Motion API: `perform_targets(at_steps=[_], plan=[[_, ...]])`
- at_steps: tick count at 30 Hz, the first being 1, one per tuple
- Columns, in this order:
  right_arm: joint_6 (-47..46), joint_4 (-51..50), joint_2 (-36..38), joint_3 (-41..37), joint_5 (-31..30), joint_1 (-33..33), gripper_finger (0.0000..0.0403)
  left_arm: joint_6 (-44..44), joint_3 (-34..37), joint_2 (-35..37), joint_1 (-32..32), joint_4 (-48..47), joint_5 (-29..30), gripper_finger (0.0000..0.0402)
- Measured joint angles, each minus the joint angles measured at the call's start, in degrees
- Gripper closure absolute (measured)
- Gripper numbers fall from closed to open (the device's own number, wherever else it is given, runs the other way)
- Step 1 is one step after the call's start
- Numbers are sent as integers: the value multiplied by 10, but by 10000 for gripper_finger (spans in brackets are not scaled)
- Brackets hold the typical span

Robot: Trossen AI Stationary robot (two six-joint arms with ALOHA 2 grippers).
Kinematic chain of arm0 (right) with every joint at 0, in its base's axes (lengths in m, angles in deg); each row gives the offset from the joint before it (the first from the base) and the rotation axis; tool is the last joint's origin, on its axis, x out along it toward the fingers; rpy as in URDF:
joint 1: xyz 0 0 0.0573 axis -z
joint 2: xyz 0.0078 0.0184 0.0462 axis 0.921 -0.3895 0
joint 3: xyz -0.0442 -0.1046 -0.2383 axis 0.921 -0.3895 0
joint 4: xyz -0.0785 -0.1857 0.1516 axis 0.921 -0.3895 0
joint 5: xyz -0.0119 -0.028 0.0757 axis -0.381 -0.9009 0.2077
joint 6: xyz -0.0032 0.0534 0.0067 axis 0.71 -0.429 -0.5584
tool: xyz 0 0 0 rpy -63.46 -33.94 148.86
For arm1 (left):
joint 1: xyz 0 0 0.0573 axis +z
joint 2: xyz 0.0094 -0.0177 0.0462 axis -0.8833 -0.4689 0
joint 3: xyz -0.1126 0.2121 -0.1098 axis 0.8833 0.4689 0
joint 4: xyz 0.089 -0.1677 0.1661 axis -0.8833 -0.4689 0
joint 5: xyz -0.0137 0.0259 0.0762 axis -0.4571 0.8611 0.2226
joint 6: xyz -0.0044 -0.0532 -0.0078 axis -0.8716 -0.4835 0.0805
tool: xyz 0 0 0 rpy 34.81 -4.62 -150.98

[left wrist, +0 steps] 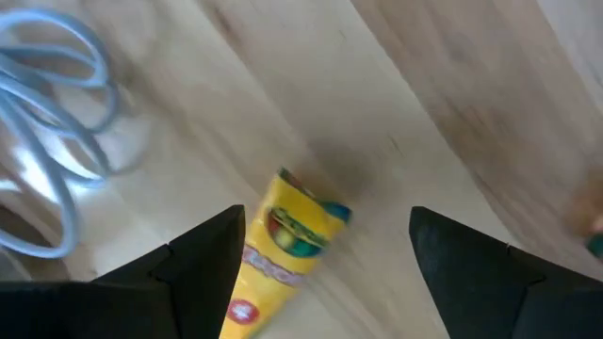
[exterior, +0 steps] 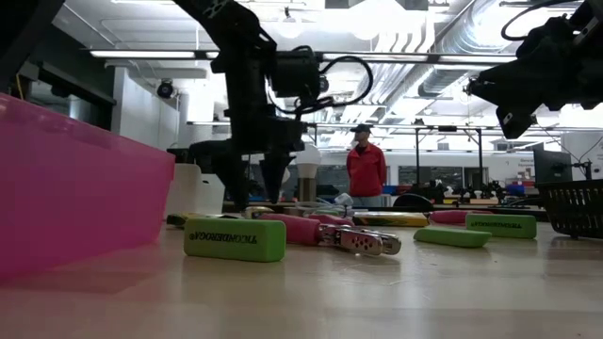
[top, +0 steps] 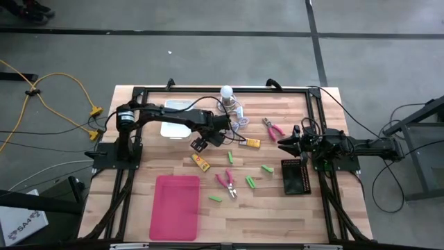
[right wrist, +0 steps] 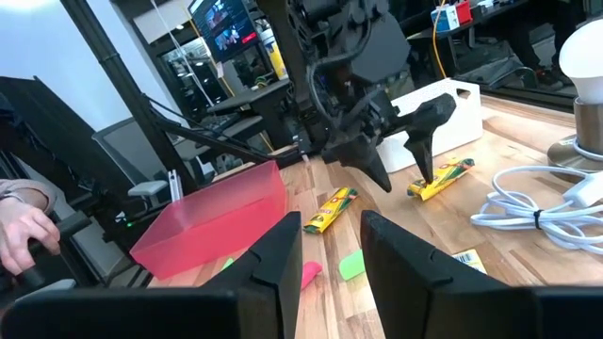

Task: Pick & Place School Supplies
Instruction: Put the top left crayon box into the pink bin

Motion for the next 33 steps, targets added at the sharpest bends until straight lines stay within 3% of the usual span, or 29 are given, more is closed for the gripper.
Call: perform_targets(at_steps=[20,33], plan=[[0,0,0,0,0,0,302,82,-1,-23,9,41,44,108],[0,0,0,0,0,0,302,81,-1,-34,16,40,45,125]])
